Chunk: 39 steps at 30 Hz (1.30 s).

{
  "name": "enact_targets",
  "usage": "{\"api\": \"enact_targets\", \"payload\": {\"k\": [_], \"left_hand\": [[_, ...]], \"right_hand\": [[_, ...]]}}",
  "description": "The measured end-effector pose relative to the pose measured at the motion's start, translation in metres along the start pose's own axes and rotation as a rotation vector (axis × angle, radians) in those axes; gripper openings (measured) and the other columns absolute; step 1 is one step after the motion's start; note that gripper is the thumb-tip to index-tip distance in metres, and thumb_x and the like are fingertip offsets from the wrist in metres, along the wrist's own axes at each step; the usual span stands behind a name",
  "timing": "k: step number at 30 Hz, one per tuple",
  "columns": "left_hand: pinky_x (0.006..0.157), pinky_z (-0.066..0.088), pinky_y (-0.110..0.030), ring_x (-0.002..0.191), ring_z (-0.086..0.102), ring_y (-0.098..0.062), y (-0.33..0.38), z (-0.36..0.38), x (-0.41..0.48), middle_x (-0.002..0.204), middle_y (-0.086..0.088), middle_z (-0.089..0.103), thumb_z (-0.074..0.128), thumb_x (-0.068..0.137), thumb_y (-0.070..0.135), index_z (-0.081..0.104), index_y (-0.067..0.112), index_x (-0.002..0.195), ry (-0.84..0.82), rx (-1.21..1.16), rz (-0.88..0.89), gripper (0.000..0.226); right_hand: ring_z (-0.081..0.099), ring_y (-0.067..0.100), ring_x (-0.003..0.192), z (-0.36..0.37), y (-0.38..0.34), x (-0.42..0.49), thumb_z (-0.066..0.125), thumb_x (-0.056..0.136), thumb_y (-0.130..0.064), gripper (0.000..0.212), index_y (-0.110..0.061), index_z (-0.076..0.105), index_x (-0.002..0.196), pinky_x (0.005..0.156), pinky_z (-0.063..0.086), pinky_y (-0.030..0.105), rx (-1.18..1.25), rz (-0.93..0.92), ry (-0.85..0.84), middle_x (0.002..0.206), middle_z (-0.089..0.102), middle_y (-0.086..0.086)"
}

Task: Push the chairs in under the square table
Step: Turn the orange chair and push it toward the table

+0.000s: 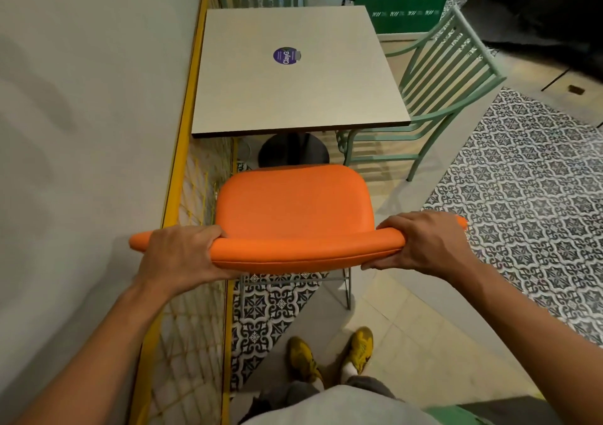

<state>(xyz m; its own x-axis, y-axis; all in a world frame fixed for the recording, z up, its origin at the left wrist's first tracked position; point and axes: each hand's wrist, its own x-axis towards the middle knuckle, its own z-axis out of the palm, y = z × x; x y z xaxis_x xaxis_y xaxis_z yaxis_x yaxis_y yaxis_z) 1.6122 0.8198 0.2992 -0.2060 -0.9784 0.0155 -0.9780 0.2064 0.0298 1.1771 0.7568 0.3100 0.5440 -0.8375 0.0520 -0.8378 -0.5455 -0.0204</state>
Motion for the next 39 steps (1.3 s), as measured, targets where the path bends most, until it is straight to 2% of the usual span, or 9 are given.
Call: {"api": "enact_targets", "payload": {"k": [7,16,24,39], "left_hand": [[0.056,0.051,-0.031,0.058,0.066,-0.013,0.0,0.0,0.021,0.069,0.015,0.07,0.029,0.059,0.113,0.074,0.035,0.088,0.083,0.002,-0.014,0.095],[0.059,0.053,-0.031,0.057,0.062,-0.012,-0.01,0.006,0.035,0.064,0.015,0.064,0.036,0.052,0.117,0.07,0.035,0.087,0.034,0.065,-0.016,0.095],[0.06,0.056,-0.031,0.058,0.062,-0.012,-0.009,0.002,0.043,0.066,0.016,0.064,0.041,0.052,0.116,0.07,0.034,0.087,0.036,0.066,-0.004,0.093],[0.059,0.055,-0.031,0.055,0.06,-0.014,-0.016,0.004,0.052,0.063,0.014,0.062,0.041,0.053,0.116,0.067,0.034,0.086,0.026,0.074,0.013,0.092]], "right_hand": [[0.074,0.017,0.078,0.006,0.018,0.025,0.043,0.066,-0.111,0.094,-0.036,0.078,0.109,0.071,0.058,0.036,-0.027,0.004,0.002,0.092,0.08,-0.011],[0.07,0.015,0.069,0.007,0.025,0.035,0.041,0.064,-0.113,0.093,-0.035,0.078,0.101,0.066,0.057,0.034,-0.018,0.015,0.033,0.076,0.075,-0.01],[0.07,0.019,0.066,0.009,0.029,0.038,0.031,0.061,-0.117,0.104,-0.031,0.077,0.099,0.064,0.06,0.039,0.028,0.017,0.049,0.077,0.076,-0.007],[0.067,0.018,0.062,0.016,0.035,0.045,0.032,0.064,-0.115,0.101,-0.03,0.076,0.096,0.06,0.057,0.035,0.013,-0.003,0.064,0.072,0.072,-0.008]]}}
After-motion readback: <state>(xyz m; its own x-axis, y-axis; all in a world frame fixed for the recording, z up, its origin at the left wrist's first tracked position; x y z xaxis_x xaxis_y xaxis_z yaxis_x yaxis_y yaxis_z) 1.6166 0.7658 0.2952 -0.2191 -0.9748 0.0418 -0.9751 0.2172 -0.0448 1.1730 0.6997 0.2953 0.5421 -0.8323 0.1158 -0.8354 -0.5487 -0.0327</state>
